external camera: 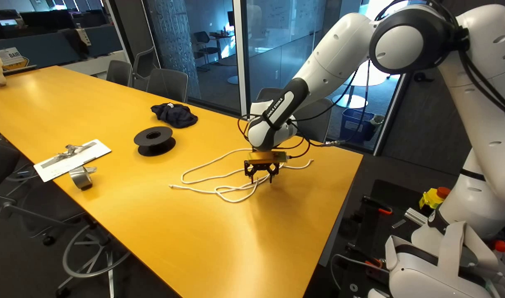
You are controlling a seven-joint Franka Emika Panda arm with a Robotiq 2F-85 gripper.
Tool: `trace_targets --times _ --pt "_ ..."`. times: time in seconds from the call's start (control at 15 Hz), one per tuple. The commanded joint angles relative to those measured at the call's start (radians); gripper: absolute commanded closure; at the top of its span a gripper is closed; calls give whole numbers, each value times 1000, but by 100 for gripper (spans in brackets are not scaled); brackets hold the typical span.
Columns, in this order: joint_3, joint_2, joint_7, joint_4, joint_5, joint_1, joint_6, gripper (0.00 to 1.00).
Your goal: Separate the two white ropes
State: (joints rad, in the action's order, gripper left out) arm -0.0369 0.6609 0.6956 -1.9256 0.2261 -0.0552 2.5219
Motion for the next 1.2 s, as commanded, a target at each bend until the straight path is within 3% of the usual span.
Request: trace_targets --times 0.0,0.47,0.73,1.13 --pt "-10 10 -19 33 7 -5 -28 51" --pt "-11 11 -21 34 7 -6 -33 100" --pt "-8 -2 -26 22 10 -2 -47 98" --pt "-12 -83 -2 -53 -1 -22 -184 98"
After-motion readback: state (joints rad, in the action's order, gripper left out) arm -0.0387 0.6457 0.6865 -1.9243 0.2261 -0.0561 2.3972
